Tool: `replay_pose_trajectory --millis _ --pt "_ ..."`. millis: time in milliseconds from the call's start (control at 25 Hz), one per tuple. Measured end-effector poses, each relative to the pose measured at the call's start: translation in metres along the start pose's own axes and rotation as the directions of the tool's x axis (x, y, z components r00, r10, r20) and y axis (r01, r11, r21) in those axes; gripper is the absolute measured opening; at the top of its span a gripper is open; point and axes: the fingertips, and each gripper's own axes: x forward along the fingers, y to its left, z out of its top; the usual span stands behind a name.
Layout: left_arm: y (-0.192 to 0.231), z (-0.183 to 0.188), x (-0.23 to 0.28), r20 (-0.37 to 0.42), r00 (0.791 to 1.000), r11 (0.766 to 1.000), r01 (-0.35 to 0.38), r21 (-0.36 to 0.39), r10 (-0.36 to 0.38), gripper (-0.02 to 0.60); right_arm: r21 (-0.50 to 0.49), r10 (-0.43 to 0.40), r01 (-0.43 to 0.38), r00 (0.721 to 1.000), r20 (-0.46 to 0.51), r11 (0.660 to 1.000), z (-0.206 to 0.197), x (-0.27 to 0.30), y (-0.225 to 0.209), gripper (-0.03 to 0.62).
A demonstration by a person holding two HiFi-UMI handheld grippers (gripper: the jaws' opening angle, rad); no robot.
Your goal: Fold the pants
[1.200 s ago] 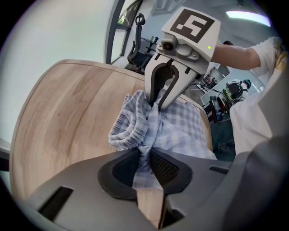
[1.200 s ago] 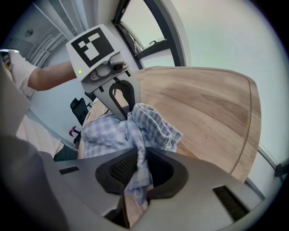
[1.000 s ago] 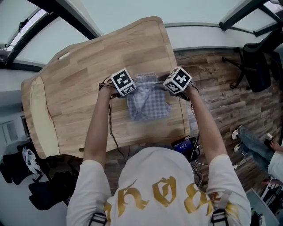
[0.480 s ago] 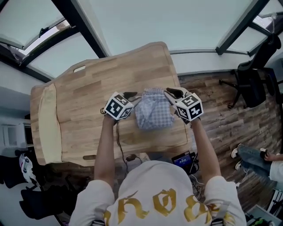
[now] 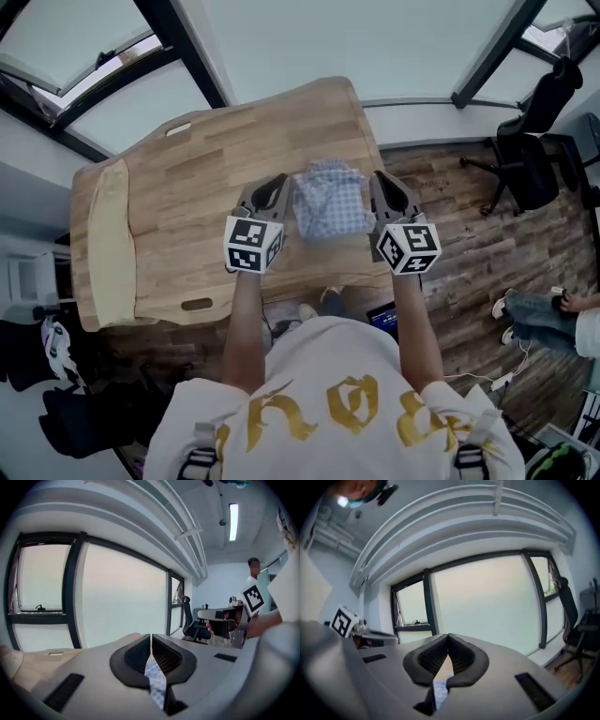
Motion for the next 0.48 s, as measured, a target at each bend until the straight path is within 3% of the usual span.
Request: replay_pose_trajectory --millis 80,200,480 --pt "-0.002 0.001 -0.008 0.036 0.999 0.999 -0.018 -0.039 0.019 0.044 0.053 -0.031 0.03 0.999 0.02 0.998 0.004 -0.009 -0.002 0.021" --pt "-0.005 -0.015 -0.016 0.026 0.999 0.995 -0.033 -0.094 0.036 0.044 0.001 -0.058 0.058 0.998 0.0 0.998 0.001 -0.023 0.003 0.021" --pt "-0.014 -0.017 -0.022 0.041 0.999 0.995 -0.027 -0.095 0.031 0.043 -0.052 -0.061 0.06 0.998 -0.008 0.997 0.001 -0.033 0.012 0.021"
